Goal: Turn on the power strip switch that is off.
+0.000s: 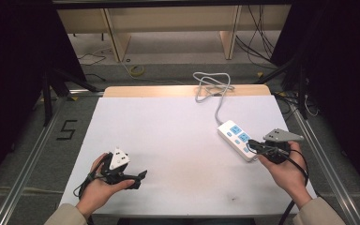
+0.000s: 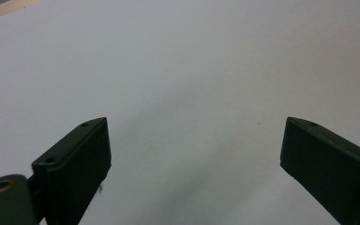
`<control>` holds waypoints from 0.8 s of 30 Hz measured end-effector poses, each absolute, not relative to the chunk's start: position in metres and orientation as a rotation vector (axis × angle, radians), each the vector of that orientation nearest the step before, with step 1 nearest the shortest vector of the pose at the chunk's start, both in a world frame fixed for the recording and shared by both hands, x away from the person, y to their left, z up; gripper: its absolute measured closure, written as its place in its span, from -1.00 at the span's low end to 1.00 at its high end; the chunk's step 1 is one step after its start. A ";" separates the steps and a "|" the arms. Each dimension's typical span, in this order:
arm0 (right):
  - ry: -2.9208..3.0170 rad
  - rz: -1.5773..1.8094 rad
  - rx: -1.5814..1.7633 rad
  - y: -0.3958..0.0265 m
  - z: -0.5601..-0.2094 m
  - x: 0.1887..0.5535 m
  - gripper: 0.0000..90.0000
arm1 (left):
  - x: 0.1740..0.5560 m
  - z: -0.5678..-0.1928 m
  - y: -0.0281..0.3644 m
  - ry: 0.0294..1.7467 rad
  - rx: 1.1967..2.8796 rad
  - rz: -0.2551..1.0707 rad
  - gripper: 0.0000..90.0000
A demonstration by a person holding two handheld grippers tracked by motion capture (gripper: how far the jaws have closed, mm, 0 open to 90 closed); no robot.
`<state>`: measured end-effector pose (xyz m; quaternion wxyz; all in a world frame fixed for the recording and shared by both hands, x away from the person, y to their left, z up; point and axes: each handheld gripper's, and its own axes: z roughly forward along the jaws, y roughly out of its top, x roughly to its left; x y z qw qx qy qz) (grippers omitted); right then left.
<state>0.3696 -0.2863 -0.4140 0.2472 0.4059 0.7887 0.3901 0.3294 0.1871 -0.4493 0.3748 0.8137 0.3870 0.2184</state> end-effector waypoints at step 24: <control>2.164 1.041 1.127 -0.281 -0.408 0.392 1.00 | 0.329 -0.449 0.187 0.989 2.085 0.564 -0.81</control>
